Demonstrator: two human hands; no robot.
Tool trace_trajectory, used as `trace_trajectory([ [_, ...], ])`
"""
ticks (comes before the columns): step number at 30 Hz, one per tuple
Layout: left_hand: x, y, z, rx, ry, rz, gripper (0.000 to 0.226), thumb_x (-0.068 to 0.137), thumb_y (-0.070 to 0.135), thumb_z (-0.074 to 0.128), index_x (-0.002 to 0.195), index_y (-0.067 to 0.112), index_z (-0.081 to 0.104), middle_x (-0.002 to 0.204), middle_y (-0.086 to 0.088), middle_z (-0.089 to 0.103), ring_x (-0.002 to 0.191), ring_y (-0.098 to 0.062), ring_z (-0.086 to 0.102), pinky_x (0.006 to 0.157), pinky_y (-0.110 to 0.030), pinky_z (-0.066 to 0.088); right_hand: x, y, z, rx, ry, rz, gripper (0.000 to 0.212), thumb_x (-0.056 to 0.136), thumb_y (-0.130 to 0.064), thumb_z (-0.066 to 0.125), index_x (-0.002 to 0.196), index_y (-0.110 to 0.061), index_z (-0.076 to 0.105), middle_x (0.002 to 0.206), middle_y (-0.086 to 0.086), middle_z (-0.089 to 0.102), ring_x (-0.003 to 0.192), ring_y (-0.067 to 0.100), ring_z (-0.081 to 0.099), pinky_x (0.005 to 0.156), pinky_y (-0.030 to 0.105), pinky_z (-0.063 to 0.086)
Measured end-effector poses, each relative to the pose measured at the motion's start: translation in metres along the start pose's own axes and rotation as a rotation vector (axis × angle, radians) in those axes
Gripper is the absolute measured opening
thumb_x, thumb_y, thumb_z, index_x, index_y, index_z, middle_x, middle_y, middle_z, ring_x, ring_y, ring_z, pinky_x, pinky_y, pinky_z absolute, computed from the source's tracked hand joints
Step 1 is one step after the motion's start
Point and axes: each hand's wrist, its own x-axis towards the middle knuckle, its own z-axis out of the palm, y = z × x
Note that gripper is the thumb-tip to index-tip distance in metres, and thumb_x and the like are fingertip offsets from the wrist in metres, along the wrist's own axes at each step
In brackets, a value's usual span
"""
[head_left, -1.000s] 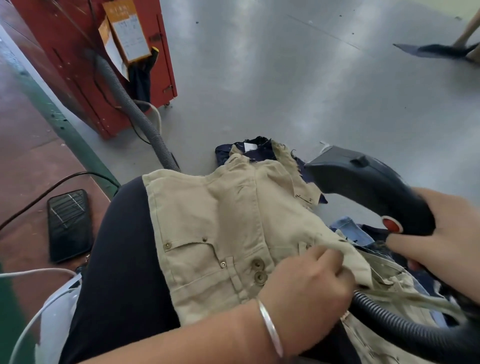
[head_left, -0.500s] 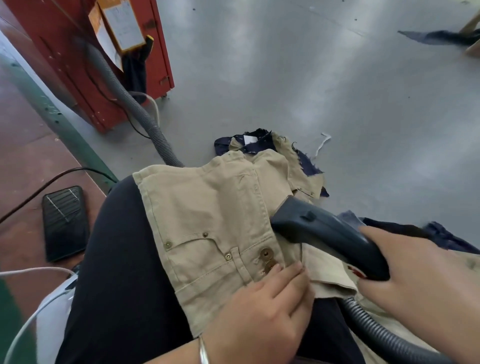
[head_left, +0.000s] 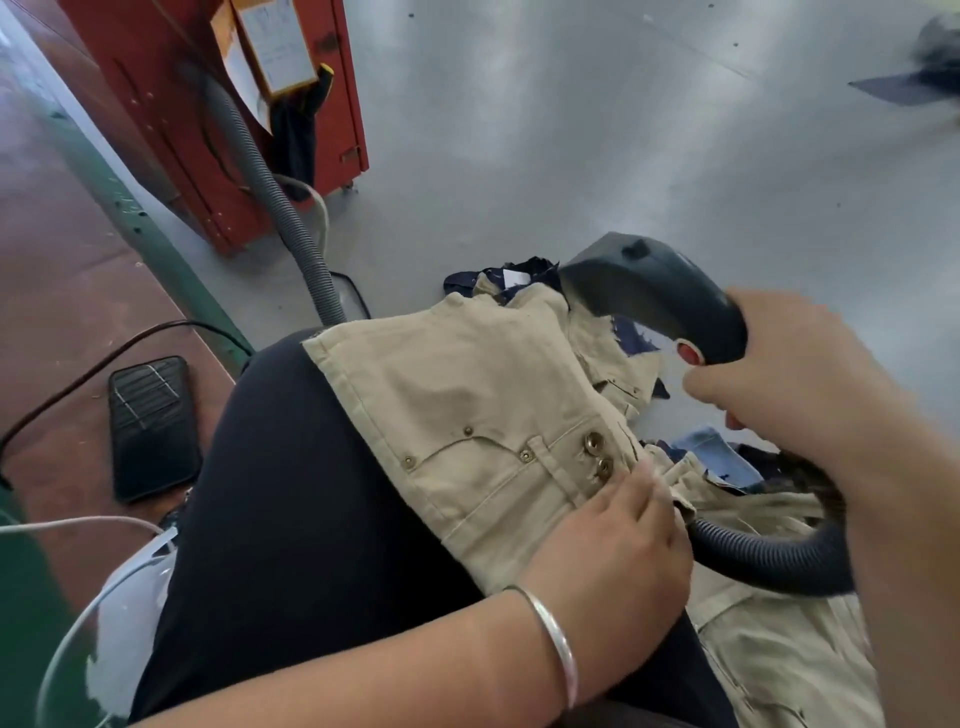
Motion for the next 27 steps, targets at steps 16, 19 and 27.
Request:
trace_trajectory([
  [16, -0.031, -0.006, 0.009, -0.05, 0.196, -0.199, 0.028, 0.08, 0.007, 0.051, 0.091, 0.008, 0.076, 0.098, -0.013, 0.073, 0.089, -0.02, 0.07, 0.069, -0.025, 0.057, -0.063, -0.015, -0.007, -0.323, -0.241, -0.074, 0.026, 0.068, -0.034, 0.063, 0.08, -0.05, 0.046, 0.055, -0.012, 0.051, 0.051, 0.001, 0.047, 0.045, 0.024, 0.034],
  [19, -0.031, -0.007, 0.009, -0.069, 0.193, -0.19, 0.026, 0.079, 0.009, 0.052, 0.086, 0.011, 0.077, 0.094, -0.01, 0.073, 0.085, -0.019, 0.07, 0.065, -0.024, 0.055, -0.034, -0.038, 0.002, -0.348, -0.223, -0.113, 0.021, 0.077, -0.028, 0.064, 0.092, -0.037, 0.053, 0.067, -0.013, 0.053, 0.058, 0.004, 0.048, 0.046, 0.023, 0.028],
  [27, -0.032, -0.019, 0.008, -0.149, 0.275, -0.205, 0.017, 0.082, 0.009, 0.061, 0.087, 0.017, 0.075, 0.091, 0.0, 0.071, 0.08, -0.014, 0.067, 0.067, -0.026, 0.053, 0.049, -0.07, 0.026, -0.211, -0.202, -0.207, 0.013, 0.083, -0.017, 0.065, 0.091, -0.025, 0.058, 0.074, -0.001, 0.058, 0.064, 0.021, 0.06, 0.057, 0.028, 0.045],
])
